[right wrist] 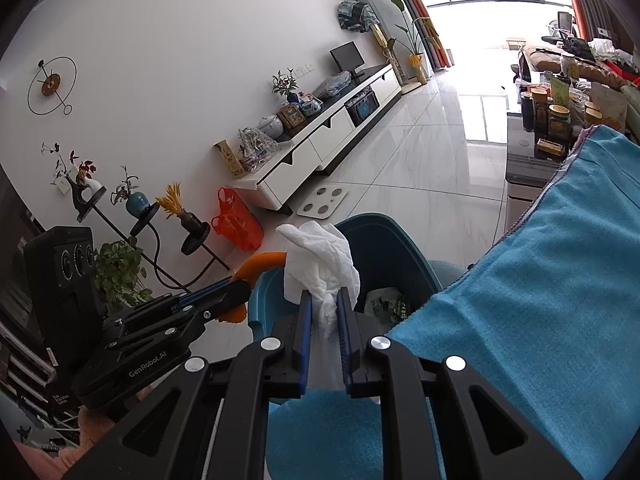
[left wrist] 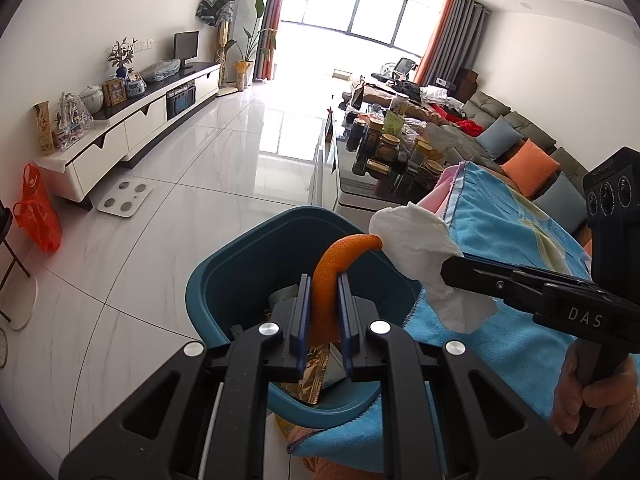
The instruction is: Collect trash
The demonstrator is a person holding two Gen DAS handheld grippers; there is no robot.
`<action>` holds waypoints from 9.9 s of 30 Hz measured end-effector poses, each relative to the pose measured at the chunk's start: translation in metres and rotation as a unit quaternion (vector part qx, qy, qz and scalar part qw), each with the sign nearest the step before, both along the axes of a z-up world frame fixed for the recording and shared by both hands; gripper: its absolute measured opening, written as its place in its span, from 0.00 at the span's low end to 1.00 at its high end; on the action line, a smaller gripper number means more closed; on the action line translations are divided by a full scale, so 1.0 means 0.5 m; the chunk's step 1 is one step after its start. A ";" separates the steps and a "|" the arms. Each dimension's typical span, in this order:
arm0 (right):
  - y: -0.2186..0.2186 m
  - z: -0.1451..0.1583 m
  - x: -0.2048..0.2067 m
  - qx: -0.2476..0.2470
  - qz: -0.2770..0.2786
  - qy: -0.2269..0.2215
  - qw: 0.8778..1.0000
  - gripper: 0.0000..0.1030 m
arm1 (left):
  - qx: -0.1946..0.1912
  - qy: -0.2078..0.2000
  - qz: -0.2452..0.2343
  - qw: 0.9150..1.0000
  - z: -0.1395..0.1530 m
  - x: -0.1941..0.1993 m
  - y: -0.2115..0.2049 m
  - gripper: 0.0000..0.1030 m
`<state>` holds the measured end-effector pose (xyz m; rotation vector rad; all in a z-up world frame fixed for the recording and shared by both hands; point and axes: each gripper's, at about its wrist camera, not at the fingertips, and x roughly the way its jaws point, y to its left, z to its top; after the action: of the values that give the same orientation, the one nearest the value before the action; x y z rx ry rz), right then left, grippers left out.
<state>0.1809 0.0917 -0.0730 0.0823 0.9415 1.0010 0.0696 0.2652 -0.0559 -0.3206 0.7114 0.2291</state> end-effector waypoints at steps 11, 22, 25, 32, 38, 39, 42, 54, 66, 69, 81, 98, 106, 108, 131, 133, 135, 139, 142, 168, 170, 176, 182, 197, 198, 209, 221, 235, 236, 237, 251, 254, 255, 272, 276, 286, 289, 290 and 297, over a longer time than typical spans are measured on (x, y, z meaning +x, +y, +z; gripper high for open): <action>0.047 -0.016 0.015 -0.021 -0.001 0.012 1.000 0.13 | 0.003 0.018 0.017 1.000 -0.032 0.032 0.007 0.13; 0.088 -0.030 0.030 -0.035 -0.002 0.024 0.999 0.14 | -0.001 0.033 0.029 0.999 -0.073 0.066 0.010 0.13; 0.092 -0.032 0.036 -0.036 -0.004 0.025 0.999 0.16 | 0.000 0.034 0.031 0.999 -0.080 0.072 0.012 0.14; 0.088 -0.033 0.039 -0.032 -0.011 0.031 0.999 0.25 | -0.007 0.032 0.032 0.999 -0.094 0.078 0.022 0.24; 0.065 -0.028 0.042 -0.022 -0.018 0.033 0.999 0.28 | -0.016 0.030 0.039 0.999 -0.099 0.072 0.030 0.37; 0.059 -0.025 0.040 -0.020 -0.020 0.031 0.999 0.28 | -0.016 0.028 0.040 0.999 -0.097 0.068 0.029 0.38; 0.035 -0.014 0.029 -0.013 -0.025 0.017 0.999 0.31 | -0.013 0.015 0.036 0.999 -0.084 0.052 0.024 0.47; -0.159 0.059 -0.077 -0.003 -0.098 -0.121 0.988 0.67 | 0.028 -0.076 -0.019 0.997 0.004 -0.037 -0.078 0.90; -0.393 0.085 -0.192 -0.033 -0.247 -0.229 0.941 0.94 | 0.079 -0.159 -0.068 0.982 0.052 -0.065 -0.285 0.95; -0.440 0.085 -0.215 -0.041 -0.283 -0.239 0.928 0.94 | 0.085 -0.168 -0.084 0.979 0.053 -0.055 -0.334 0.95; -0.569 0.089 -0.304 -0.073 -0.390 -0.289 0.871 0.94 | 0.123 -0.212 -0.123 0.962 0.065 -0.043 -0.492 0.95; -0.652 0.088 -0.365 -0.088 -0.465 -0.316 0.823 0.94 | 0.143 -0.253 -0.161 0.943 0.073 -0.059 -0.608 0.95; -0.669 0.094 -0.375 -0.086 -0.480 -0.320 0.813 0.94 | 0.148 -0.257 -0.164 0.941 0.071 -0.064 -0.621 0.95; -0.672 0.095 -0.377 -0.085 -0.482 -0.321 0.811 0.94 | 0.149 -0.258 -0.167 0.940 0.073 -0.066 -0.621 0.95; -0.687 0.103 -0.391 -0.086 -0.496 -0.324 0.801 0.94 | 0.155 -0.271 -0.174 0.934 0.081 -0.089 -0.627 0.95; -0.689 0.104 -0.392 -0.085 -0.497 -0.324 0.801 0.94 | 0.156 -0.272 -0.174 0.934 0.082 -0.089 -0.629 0.95; -0.689 0.104 -0.394 -0.087 -0.497 -0.325 0.800 0.94 | 0.156 -0.272 -0.174 0.933 0.081 -0.086 -0.630 0.95; -0.689 0.105 -0.394 -0.086 -0.497 -0.325 0.800 0.94 | 0.157 -0.273 -0.173 0.933 0.080 -0.087 -0.630 0.95; -0.691 0.106 -0.395 -0.085 -0.498 -0.327 0.799 0.94 | 0.156 -0.273 -0.173 0.933 0.080 -0.087 -0.631 0.95; -0.694 0.114 -0.398 -0.082 -0.502 -0.333 0.794 0.94 | 0.157 -0.278 -0.169 0.932 0.086 -0.085 -0.639 0.95; -0.692 0.114 -0.397 -0.082 -0.502 -0.334 0.793 0.94 | 0.157 -0.277 -0.170 0.932 0.085 -0.084 -0.639 0.95; -0.692 0.114 -0.398 -0.082 -0.503 -0.335 0.793 0.94 | 0.157 -0.278 -0.169 0.933 0.085 -0.085 -0.638 0.95; -0.690 0.116 -0.396 -0.082 -0.502 -0.335 0.793 0.94 | 0.156 -0.278 -0.168 0.933 0.085 -0.084 -0.638 0.95; -0.690 0.115 -0.398 -0.080 -0.502 -0.338 0.792 0.94 | 0.157 -0.279 -0.166 0.933 0.085 -0.085 -0.638 0.95; -0.689 0.116 -0.398 -0.079 -0.502 -0.338 0.792 0.94 | 0.157 -0.278 -0.166 0.933 0.085 -0.085 -0.637 0.95; -0.688 0.119 -0.398 -0.079 -0.501 -0.339 0.792 0.94 | 0.157 -0.279 -0.164 0.933 0.086 -0.081 -0.637 0.95; -0.689 0.122 -0.398 -0.078 -0.501 -0.341 0.792 0.94 | 0.158 -0.282 -0.162 0.932 0.088 -0.080 -0.640 0.95; -0.688 0.122 -0.398 -0.077 -0.501 -0.341 0.791 0.94 | 0.159 -0.283 -0.162 0.932 0.086 -0.077 -0.641 0.95; -0.688 0.122 -0.398 -0.077 -0.501 -0.342 0.791 0.94 | 0.158 -0.283 -0.161 0.932 0.086 -0.079 -0.640 0.95; -0.689 0.123 -0.396 -0.078 -0.501 -0.342 0.791 0.94 | 0.158 -0.283 -0.161 0.932 0.086 -0.078 -0.640 0.95; -0.690 0.124 -0.398 -0.078 -0.502 -0.343 0.790 0.94 | 0.159 -0.283 -0.161 0.932 0.085 -0.079 -0.641 0.95; -0.690 0.124 -0.398 -0.078 -0.502 -0.342 0.791 0.94 | 0.159 -0.282 -0.161 0.932 0.085 -0.078 -0.642 0.95; -0.690 0.124 -0.398 -0.078 -0.502 -0.343 0.791 0.94 | 0.159 -0.282 -0.161 0.932 0.085 -0.078 -0.642 0.95; -0.690 0.125 -0.400 -0.076 -0.502 -0.344 0.790 0.94 | 0.159 -0.281 -0.161 0.933 0.081 -0.075 -0.644 0.95; -0.691 0.125 -0.400 -0.076 -0.502 -0.345 0.790 0.94 | 0.159 -0.281 -0.161 0.933 0.081 -0.075 -0.643 0.95; -0.689 0.124 -0.401 -0.076 -0.502 -0.344 0.790 0.94 | 0.158 -0.281 -0.161 0.933 0.081 -0.074 -0.644 0.95; -0.690 0.124 -0.401 -0.076 -0.502 -0.344 0.790 0.94 | 0.159 -0.281 -0.162 0.932 0.082 -0.075 -0.644 0.95; -0.690 0.124 -0.400 -0.076 -0.502 -0.344 0.790 0.94 | 0.159 -0.281 -0.162 0.932 0.081 -0.074 -0.644 0.95; -0.689 0.124 -0.401 -0.076 -0.502 -0.343 0.790 0.94 | 0.158 -0.277 -0.163 0.934 0.069 -0.076 -0.643 0.95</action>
<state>-0.0194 -0.2527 -0.0108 0.0615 0.1887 -0.0859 0.0314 -0.0565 -0.0213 0.0490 0.1531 -0.0680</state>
